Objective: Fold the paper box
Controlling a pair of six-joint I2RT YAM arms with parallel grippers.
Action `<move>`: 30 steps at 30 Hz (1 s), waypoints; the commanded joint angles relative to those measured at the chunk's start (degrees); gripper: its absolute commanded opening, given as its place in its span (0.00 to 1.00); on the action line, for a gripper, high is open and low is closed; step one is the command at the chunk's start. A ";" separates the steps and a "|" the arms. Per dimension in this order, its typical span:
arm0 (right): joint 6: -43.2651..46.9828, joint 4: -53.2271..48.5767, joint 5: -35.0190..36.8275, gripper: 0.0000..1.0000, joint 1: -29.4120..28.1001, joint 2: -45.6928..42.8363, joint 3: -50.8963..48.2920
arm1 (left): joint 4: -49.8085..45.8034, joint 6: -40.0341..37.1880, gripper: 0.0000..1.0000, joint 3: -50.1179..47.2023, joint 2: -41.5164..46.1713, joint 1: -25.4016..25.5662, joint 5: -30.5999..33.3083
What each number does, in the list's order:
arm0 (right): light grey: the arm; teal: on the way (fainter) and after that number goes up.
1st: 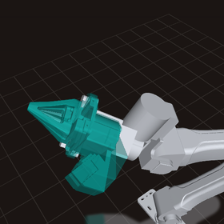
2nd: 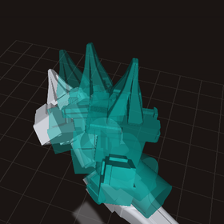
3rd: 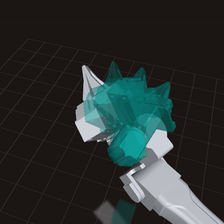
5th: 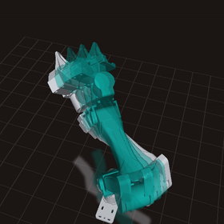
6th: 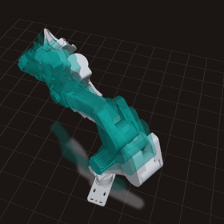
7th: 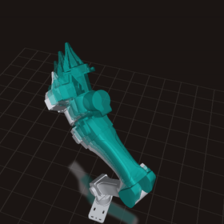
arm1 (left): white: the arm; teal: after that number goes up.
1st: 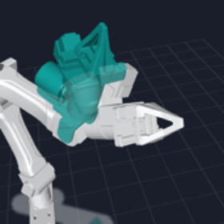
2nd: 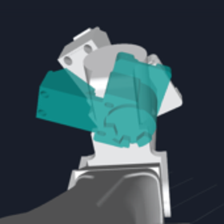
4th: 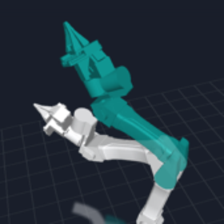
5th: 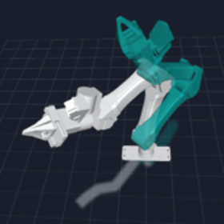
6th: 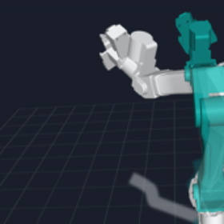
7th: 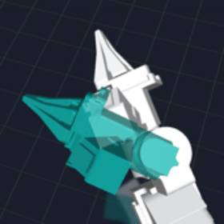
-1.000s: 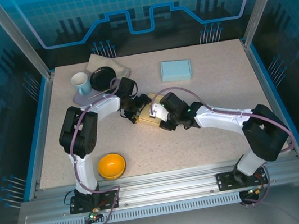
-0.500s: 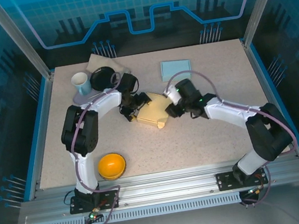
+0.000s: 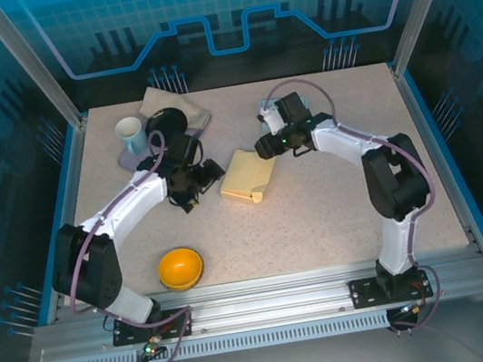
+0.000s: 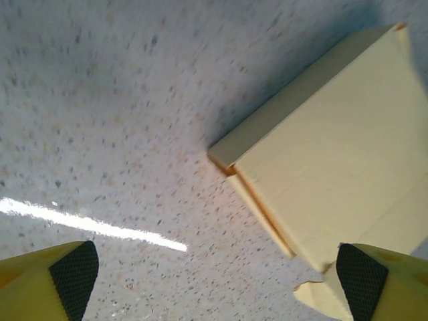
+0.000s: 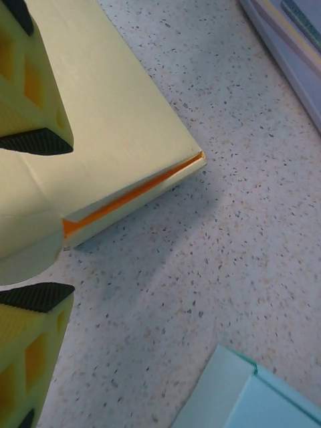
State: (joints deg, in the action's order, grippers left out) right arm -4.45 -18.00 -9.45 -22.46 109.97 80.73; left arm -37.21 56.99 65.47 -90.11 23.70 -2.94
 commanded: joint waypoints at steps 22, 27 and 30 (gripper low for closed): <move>-8.58 9.13 -6.84 0.47 -5.40 -10.22 -22.31 | 3.36 -5.80 0.90 14.63 -21.07 2.89 -1.83; -8.30 7.20 -5.05 0.53 -6.02 -11.22 -21.08 | -0.49 -9.67 0.90 14.03 -20.37 2.18 -1.07; -8.47 4.98 -5.06 0.53 -6.01 -9.84 -18.42 | -3.35 -10.20 0.92 13.57 -18.40 2.01 0.01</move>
State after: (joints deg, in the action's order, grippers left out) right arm -12.10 -11.44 -14.17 -27.99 100.12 59.61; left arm -35.40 49.80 78.70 -110.52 26.09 -4.36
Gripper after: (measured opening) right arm 0.533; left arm 0.915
